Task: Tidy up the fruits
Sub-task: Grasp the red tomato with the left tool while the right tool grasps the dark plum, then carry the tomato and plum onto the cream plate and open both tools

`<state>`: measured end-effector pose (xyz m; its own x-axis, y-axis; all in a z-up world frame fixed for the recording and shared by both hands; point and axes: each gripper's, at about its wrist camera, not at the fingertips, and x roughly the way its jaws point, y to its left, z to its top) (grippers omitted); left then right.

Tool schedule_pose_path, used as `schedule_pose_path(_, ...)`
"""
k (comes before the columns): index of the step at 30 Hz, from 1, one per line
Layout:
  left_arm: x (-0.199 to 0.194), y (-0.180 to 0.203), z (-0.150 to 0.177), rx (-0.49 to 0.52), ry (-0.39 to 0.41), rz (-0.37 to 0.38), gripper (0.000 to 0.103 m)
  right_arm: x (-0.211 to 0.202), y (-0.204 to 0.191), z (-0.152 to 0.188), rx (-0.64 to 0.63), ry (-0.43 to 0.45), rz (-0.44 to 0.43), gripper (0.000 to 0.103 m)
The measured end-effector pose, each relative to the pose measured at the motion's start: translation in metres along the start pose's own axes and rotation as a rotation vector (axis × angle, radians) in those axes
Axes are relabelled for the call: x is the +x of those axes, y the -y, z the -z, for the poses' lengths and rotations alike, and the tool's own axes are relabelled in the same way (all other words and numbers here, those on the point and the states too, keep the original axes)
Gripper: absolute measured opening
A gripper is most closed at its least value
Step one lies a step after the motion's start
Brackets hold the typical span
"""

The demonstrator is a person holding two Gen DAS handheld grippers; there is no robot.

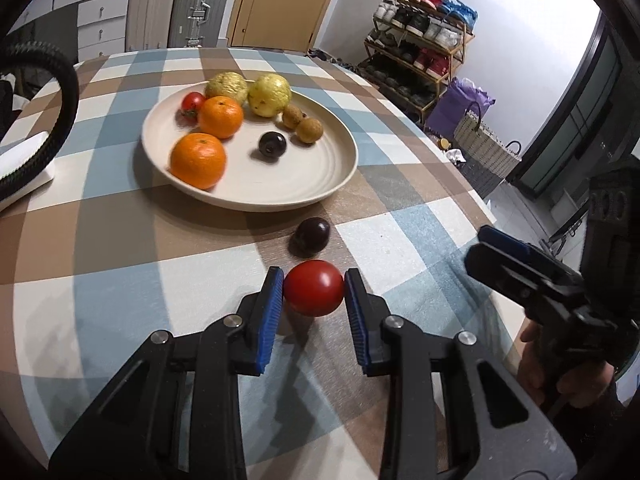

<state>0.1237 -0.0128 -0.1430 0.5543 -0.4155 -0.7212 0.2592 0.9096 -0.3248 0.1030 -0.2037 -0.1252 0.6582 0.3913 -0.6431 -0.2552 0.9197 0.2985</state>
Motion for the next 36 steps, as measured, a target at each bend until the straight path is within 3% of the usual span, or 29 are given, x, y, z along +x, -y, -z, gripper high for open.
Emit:
schedule_pose_path(11,-0.039,-0.043,0.004,-0.065,0.059,-0.016,0.028,0.056,-0.044,-0.015,-0.075,-0.081,-0.097,0.099)
schedule_pose_path(21,-0.056,-0.065,0.013,-0.128,0.079,0.003,0.028,0.092,-0.065,-0.02,-0.107,-0.162,-0.089,0.064)
schedule_pose_path(23,-0.056,-0.068,0.012,-0.134,0.083,0.003,0.028,0.094,-0.068,-0.019,-0.12,-0.176,-0.08,0.043)
schedule_pose_path(28,-0.057,-0.071,0.011,-0.151,0.091,0.002,0.028,0.093,-0.065,-0.018,-0.128,-0.175,-0.049,0.026)
schedule_pose_path(36,-0.055,-0.066,0.007,-0.137,0.094,-0.005,0.028,0.083,-0.059,-0.017,-0.112,-0.15,-0.072,0.024)
